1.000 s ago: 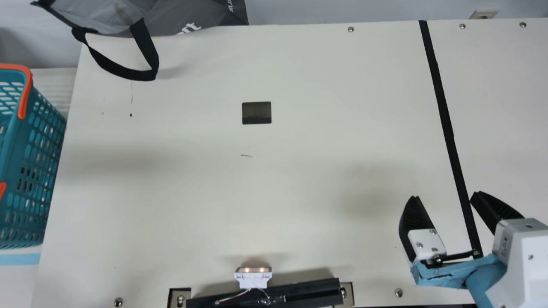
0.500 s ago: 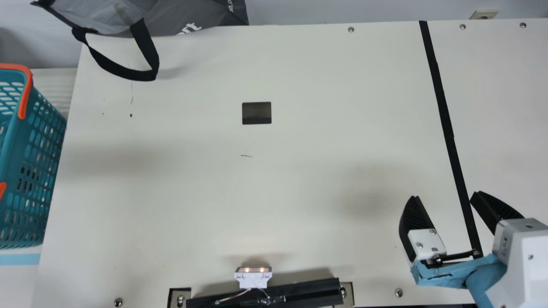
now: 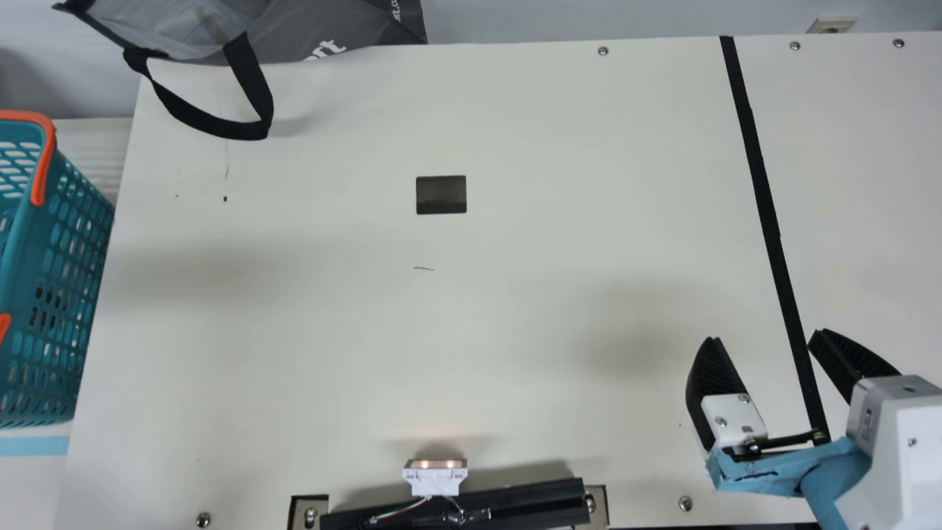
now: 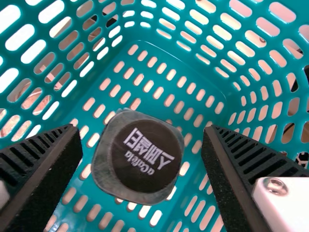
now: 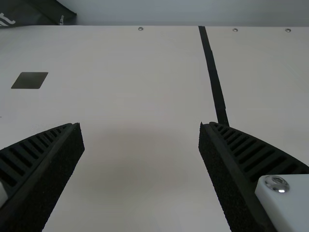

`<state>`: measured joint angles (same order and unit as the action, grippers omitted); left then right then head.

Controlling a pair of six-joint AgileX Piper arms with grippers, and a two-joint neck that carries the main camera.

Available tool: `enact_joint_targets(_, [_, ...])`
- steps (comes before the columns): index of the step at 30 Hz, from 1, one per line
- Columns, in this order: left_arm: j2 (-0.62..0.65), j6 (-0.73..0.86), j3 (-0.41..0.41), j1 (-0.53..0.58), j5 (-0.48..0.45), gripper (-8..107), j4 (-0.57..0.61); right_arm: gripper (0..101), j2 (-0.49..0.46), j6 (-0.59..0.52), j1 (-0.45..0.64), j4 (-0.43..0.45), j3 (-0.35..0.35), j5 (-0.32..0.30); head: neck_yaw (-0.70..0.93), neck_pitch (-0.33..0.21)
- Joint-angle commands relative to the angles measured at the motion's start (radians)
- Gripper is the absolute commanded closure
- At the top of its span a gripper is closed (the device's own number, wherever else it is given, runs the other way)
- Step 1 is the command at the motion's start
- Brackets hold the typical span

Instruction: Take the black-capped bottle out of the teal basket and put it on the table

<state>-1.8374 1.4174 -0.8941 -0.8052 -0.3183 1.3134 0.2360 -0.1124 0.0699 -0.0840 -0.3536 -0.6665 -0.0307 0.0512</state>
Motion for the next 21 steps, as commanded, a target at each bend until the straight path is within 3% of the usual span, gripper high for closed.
enact_joint_targets(1, [-0.003,0.008,0.001,0.002,-0.002,50,0.008,10,0.000,0.000,0.000,0.000,0.000,0.000,0.003,-0.004])
enact_joint_targets(2, [-0.004,0.013,0.002,0.003,-0.002,83,0.012,10,0.000,0.000,0.000,0.000,0.000,0.000,0.003,-0.004])
enact_joint_targets(3, [-0.004,0.015,0.002,0.004,-0.002,99,0.014,10,0.000,0.000,0.000,0.000,0.000,0.000,0.003,-0.004])
enact_joint_targets(13, [0.011,0.038,0.010,0.014,-0.015,99,0.028,10,0.000,0.000,0.000,0.000,0.000,0.000,0.003,-0.004])
enact_joint_targets(21, [0.084,0.000,0.041,0.021,-0.034,99,-0.026,10,0.000,0.000,0.000,0.000,0.000,0.000,0.003,-0.004])
